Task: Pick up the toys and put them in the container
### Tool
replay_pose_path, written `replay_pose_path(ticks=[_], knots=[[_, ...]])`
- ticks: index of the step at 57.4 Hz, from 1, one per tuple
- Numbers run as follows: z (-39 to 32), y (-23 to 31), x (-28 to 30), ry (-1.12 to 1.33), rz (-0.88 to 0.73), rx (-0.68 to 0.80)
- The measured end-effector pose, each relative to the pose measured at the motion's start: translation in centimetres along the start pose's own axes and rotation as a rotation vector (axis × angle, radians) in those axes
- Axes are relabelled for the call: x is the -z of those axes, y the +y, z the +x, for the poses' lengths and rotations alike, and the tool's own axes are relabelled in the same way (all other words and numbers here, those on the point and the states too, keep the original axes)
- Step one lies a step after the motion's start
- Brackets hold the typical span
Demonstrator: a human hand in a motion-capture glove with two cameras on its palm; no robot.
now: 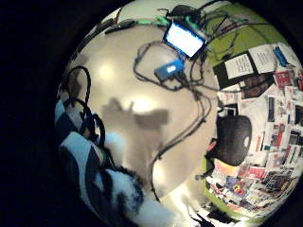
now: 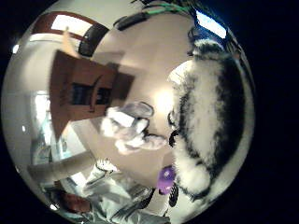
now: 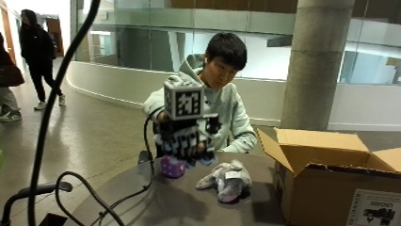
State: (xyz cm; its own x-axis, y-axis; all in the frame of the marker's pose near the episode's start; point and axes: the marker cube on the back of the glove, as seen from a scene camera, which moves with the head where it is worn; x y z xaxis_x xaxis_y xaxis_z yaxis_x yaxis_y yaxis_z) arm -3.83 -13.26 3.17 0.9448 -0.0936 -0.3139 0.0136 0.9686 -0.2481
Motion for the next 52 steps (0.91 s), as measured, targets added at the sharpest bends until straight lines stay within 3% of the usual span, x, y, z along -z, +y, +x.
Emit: replay_pose_path(ticks=[8,16,24,29,37,52], knots=[[-4.1,0.9,8.5,0.017,0.023,0.026],[-9.7,2.0,15.6,0.024,0.145,0.044],[-16.6,1.5,20.1,-0.120,0.360,0.112],[-20.9,-1.1,20.3,-0.216,0.402,0.156],[-26.5,-4.1,17.9,-0.148,0.443,0.168],[-32.4,-6.1,13.2,-0.245,0.184,0.243]])
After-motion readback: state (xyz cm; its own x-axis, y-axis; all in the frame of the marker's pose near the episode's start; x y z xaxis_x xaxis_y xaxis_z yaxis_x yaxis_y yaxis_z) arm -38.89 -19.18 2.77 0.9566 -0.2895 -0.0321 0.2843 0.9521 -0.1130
